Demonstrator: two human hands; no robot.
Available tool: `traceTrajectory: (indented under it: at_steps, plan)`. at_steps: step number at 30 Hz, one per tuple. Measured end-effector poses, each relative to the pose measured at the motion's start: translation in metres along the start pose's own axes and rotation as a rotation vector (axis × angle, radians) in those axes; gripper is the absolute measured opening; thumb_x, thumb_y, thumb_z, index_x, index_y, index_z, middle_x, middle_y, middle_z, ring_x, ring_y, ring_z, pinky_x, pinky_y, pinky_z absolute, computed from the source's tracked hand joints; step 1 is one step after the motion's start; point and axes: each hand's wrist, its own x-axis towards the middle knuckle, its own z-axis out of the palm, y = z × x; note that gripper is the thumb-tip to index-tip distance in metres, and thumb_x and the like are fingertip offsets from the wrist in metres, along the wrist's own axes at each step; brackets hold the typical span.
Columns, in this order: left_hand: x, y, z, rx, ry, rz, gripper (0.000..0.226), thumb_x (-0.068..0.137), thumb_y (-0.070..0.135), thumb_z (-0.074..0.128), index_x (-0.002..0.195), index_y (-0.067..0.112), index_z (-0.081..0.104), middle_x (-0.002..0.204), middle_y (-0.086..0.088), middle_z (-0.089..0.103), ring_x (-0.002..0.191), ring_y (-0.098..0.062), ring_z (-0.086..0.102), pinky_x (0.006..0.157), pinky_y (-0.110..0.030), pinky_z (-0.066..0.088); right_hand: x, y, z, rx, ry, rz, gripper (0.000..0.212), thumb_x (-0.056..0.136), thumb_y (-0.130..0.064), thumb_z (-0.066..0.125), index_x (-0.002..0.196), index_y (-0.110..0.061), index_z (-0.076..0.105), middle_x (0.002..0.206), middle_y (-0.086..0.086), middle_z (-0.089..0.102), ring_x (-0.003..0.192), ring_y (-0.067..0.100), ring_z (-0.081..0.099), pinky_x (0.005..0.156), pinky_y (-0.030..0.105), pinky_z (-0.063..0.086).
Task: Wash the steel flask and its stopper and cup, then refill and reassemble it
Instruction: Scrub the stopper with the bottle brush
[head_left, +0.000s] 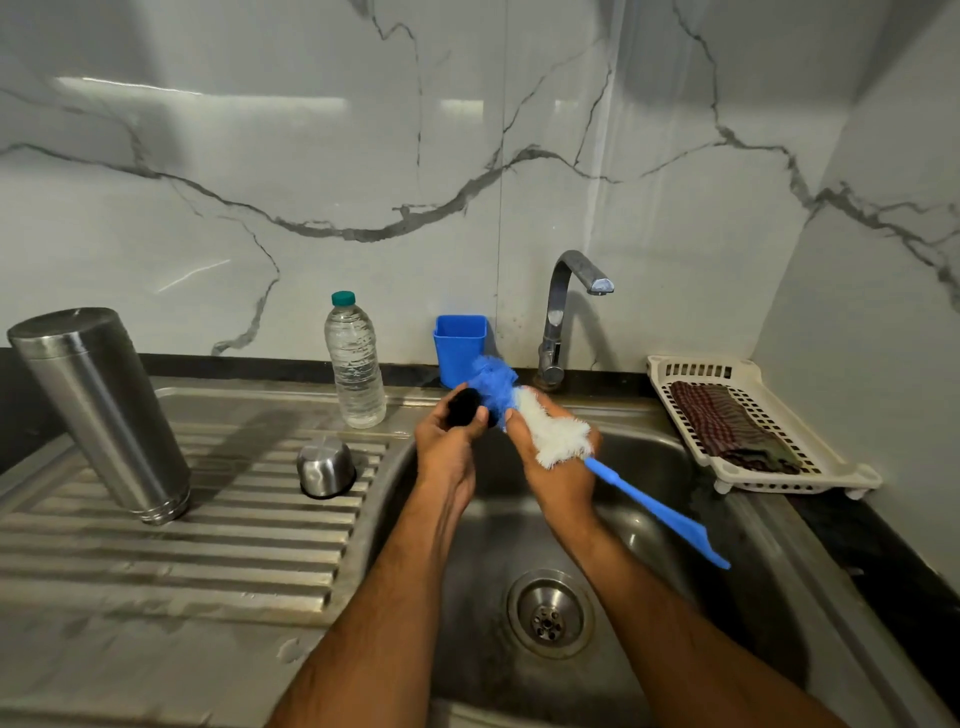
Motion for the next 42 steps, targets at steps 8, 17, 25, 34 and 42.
traceTrajectory:
  at_steps: [8,17,25,34,42]
  plan:
    - [0.001,0.006,-0.001,-0.158,0.024,-0.062,0.037,0.097,-0.012,0.052,0.134,-0.008,0.054,0.124,-0.02,0.066,0.121,-0.033,0.062,0.111,-0.046,0.045,-0.005,-0.005,0.001,0.035,0.047,-0.025,0.006,0.09,-0.026,0.069,0.095,-0.022,0.068,0.076,-0.001,0.069,0.068,0.02,0.066,0.065,0.038,0.057]
    - [0.004,0.013,-0.005,-0.308,0.122,-0.164,0.018,0.1,0.007,0.056,0.114,-0.003,0.061,0.124,-0.023,0.066,0.121,-0.037,0.062,0.093,-0.046,0.055,-0.012,-0.003,0.003,0.012,-0.164,0.152,0.012,0.099,-0.019,0.064,0.087,-0.021,0.065,0.083,-0.008,0.059,0.079,0.003,0.058,0.07,0.006,0.04]
    - [-0.007,0.009,0.004,-0.24,0.039,-0.207,0.02,0.102,-0.001,0.048,0.118,-0.003,0.06,0.12,-0.021,0.066,0.119,-0.035,0.062,0.105,-0.049,0.05,-0.006,0.001,-0.005,0.028,0.067,0.03,0.01,0.089,-0.017,0.076,0.099,-0.013,0.075,0.071,-0.009,0.066,0.063,-0.004,0.058,0.062,0.006,0.042]
    - [-0.016,0.008,0.002,-0.537,0.09,-0.394,0.014,0.103,0.004,0.051,0.104,-0.002,0.064,0.124,-0.028,0.062,0.125,-0.043,0.056,0.098,-0.054,0.049,-0.009,-0.002,0.01,-0.149,0.008,0.085,0.005,0.091,-0.021,0.073,0.089,-0.016,0.072,0.069,-0.02,0.054,0.076,-0.007,0.052,0.063,-0.006,0.029]
    - [-0.009,0.013,-0.001,-0.548,0.202,-0.364,0.019,0.104,0.0,0.047,0.093,0.002,0.062,0.12,-0.023,0.061,0.135,-0.04,0.049,0.106,-0.053,0.044,-0.02,-0.009,0.005,0.052,0.009,0.133,0.03,0.085,-0.009,0.079,0.069,-0.025,0.059,0.057,-0.018,0.049,0.052,-0.003,0.047,0.059,0.017,0.041]
